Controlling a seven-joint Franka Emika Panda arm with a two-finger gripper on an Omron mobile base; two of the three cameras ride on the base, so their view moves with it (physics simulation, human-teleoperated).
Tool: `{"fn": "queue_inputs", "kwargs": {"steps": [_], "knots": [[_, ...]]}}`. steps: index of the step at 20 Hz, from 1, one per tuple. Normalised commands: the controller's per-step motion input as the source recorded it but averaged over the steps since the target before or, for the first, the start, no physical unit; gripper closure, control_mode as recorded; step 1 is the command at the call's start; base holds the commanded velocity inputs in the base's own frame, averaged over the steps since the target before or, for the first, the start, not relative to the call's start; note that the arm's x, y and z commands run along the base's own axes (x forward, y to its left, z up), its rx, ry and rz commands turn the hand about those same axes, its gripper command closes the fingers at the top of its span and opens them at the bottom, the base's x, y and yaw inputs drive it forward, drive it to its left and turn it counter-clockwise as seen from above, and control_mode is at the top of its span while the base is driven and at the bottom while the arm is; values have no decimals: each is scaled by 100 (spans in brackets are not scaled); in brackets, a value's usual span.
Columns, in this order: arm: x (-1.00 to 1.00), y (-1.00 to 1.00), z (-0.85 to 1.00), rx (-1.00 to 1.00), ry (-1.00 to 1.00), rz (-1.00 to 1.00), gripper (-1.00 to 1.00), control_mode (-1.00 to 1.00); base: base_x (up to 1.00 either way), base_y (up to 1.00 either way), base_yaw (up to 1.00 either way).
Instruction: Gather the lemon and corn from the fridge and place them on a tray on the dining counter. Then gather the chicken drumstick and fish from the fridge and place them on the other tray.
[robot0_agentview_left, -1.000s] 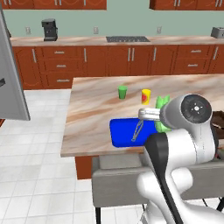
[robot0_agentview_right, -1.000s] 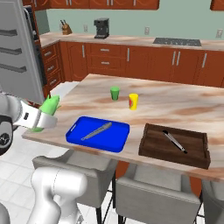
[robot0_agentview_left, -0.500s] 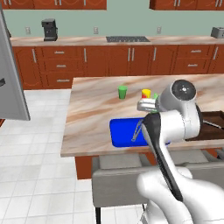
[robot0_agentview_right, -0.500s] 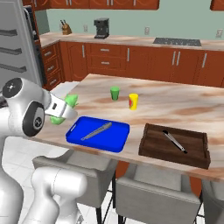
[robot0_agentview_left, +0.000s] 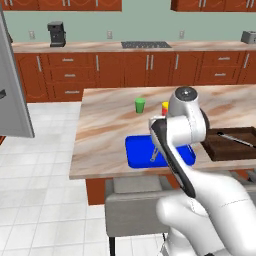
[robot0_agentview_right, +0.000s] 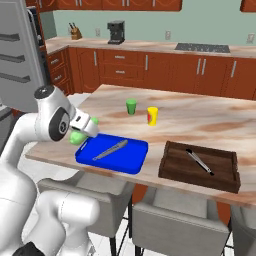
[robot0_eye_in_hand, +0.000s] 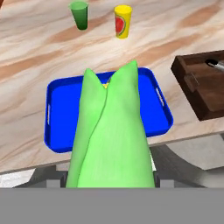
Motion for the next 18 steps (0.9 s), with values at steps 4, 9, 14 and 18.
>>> {"fn": "queue_inputs", "kwargs": {"steps": [4, 9, 14, 18], "knots": [[50, 0, -33, 0, 7, 0, 100, -100, 0, 0, 0], [52, 0, -40, 0, 1, 0, 100, -100, 0, 0, 0], [39, 0, -49, 0, 0, 0, 100, -100, 0, 0, 0], [33, 0, -46, 0, 1, 0, 100, -100, 0, 0, 0]]}}
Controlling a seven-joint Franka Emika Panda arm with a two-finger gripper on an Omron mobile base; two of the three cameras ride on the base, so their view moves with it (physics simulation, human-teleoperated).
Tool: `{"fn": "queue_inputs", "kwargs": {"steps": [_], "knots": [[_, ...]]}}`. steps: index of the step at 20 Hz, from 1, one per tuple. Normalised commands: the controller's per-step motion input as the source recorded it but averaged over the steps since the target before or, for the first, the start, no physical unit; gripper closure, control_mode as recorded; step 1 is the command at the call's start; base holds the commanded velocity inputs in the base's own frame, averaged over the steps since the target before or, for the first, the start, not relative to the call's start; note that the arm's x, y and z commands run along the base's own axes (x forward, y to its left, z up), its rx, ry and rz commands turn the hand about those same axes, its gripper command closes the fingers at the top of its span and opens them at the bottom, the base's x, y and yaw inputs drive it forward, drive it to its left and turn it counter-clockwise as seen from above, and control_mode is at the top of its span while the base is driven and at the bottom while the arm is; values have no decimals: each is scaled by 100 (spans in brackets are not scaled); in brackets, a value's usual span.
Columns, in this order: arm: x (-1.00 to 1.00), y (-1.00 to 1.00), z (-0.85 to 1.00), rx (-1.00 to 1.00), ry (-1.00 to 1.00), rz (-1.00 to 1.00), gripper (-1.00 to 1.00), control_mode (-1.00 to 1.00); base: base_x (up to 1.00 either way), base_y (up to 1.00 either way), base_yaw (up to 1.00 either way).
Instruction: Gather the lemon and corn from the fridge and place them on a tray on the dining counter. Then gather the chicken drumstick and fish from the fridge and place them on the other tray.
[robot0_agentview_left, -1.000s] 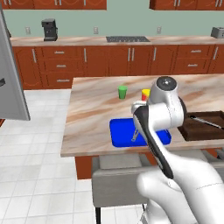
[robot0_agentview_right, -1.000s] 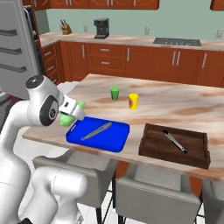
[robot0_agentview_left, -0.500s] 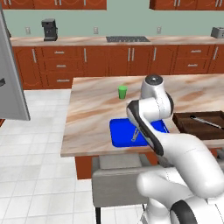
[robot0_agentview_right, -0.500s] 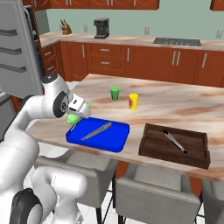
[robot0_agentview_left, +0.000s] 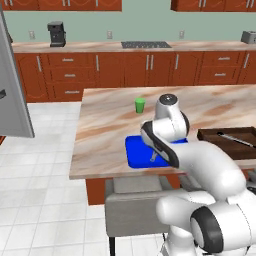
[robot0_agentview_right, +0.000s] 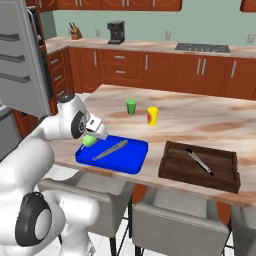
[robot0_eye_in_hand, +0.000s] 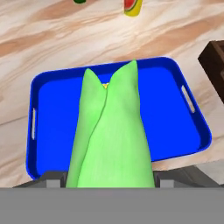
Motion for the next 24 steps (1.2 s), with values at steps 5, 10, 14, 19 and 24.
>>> {"fn": "queue_inputs", "kwargs": {"steps": [5, 10, 14, 19, 24], "knots": [[37, 0, -38, 0, 3, 0, 100, -100, 0, 0, 0], [37, 0, -33, 0, 2, 0, 100, -100, 0, 0, 0], [18, 0, -25, 0, 2, 0, 100, -100, 0, 0, 0], [0, 0, -7, 1, 0, 0, 100, -100, 0, 0, 0], [3, 1, -19, 0, 3, 0, 100, -100, 0, 0, 0]]}}
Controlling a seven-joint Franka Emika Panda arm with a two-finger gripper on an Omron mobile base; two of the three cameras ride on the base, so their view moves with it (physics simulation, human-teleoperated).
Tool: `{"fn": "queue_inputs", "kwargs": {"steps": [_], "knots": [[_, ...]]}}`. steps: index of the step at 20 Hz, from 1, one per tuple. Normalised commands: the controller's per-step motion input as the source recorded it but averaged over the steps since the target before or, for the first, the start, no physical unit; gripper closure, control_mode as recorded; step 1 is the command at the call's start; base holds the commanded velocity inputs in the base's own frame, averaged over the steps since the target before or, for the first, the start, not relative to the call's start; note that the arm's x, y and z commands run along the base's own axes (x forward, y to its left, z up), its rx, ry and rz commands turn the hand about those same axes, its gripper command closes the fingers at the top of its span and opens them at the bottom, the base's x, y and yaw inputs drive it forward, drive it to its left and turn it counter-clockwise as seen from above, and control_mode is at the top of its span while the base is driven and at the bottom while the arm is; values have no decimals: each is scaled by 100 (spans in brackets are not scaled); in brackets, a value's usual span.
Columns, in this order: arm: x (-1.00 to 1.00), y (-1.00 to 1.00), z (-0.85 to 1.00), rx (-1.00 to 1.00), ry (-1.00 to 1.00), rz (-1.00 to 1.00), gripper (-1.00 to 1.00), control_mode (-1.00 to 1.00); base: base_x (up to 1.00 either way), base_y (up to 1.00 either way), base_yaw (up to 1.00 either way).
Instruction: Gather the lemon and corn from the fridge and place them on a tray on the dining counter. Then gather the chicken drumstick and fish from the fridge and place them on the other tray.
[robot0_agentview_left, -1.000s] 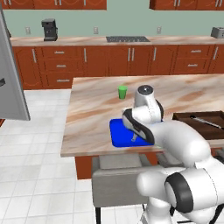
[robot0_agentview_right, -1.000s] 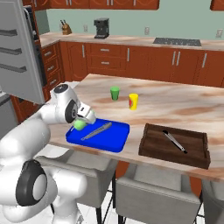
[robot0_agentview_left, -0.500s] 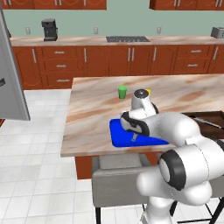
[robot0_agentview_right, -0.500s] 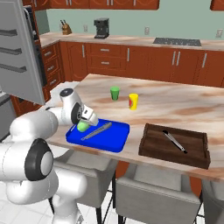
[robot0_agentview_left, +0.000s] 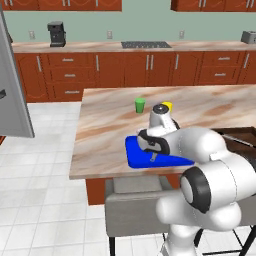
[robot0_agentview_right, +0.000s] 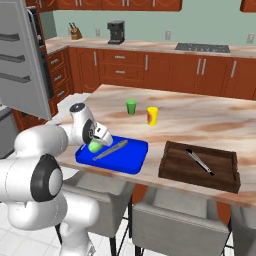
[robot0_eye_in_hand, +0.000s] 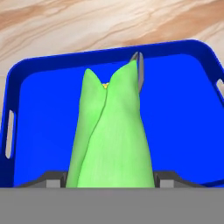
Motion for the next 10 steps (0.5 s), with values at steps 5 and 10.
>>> {"fn": "queue_inputs", "kwargs": {"steps": [5, 10], "knots": [[8, 1, -18, 0, 3, 0, 100, -100, 0, 0, 0], [4, 2, -20, 0, 4, 0, 100, -100, 0, 0, 0]]}}
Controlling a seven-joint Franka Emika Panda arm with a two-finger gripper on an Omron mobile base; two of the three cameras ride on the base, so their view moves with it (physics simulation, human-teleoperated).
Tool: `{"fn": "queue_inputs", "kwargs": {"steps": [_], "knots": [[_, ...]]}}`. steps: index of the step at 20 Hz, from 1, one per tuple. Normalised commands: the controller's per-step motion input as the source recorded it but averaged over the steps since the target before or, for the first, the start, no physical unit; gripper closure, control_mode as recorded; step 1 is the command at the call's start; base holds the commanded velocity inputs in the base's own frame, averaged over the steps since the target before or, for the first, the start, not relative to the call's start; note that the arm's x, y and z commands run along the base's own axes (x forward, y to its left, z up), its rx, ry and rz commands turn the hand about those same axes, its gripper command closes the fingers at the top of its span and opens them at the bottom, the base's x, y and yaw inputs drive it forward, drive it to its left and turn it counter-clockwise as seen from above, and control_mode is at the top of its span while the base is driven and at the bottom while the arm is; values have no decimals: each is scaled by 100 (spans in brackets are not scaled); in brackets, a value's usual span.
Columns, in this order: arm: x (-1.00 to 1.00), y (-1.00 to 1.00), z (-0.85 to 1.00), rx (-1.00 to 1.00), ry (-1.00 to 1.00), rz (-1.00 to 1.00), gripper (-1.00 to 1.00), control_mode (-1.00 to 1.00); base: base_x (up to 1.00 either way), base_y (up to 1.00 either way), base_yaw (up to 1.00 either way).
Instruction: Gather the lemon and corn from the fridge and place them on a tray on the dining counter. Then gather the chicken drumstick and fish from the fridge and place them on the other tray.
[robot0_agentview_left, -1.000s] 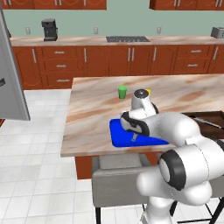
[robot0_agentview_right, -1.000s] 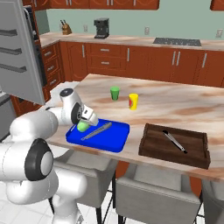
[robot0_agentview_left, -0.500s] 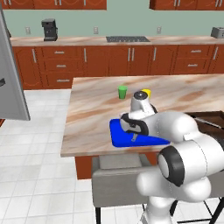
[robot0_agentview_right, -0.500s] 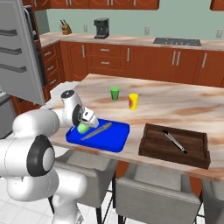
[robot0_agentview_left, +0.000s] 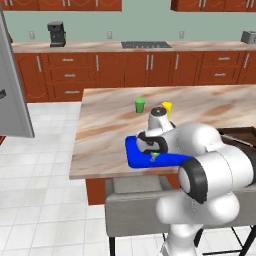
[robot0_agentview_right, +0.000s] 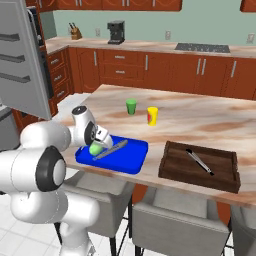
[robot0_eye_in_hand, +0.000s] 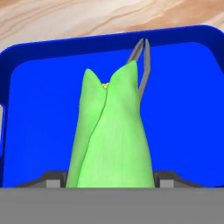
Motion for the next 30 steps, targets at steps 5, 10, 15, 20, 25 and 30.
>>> {"fn": "queue_inputs", "kwargs": {"steps": [5, 10, 15, 20, 25, 30], "knots": [[4, 7, -22, 0, 5, 0, 100, -100, 0, 0, 0], [9, 13, -17, 0, 6, 0, -100, -100, 0, 0, 0], [0, 1, 0, 0, 1, 0, -100, -100, 0, 0, 0], [-6, -2, 6, 2, 0, 0, -100, -100, 0, 0, 0], [-16, 0, 47, 2, -1, 0, -100, -100, 0, 0, 0], [-17, 0, 65, 2, 0, 0, -100, -100, 0, 0, 0]]}}
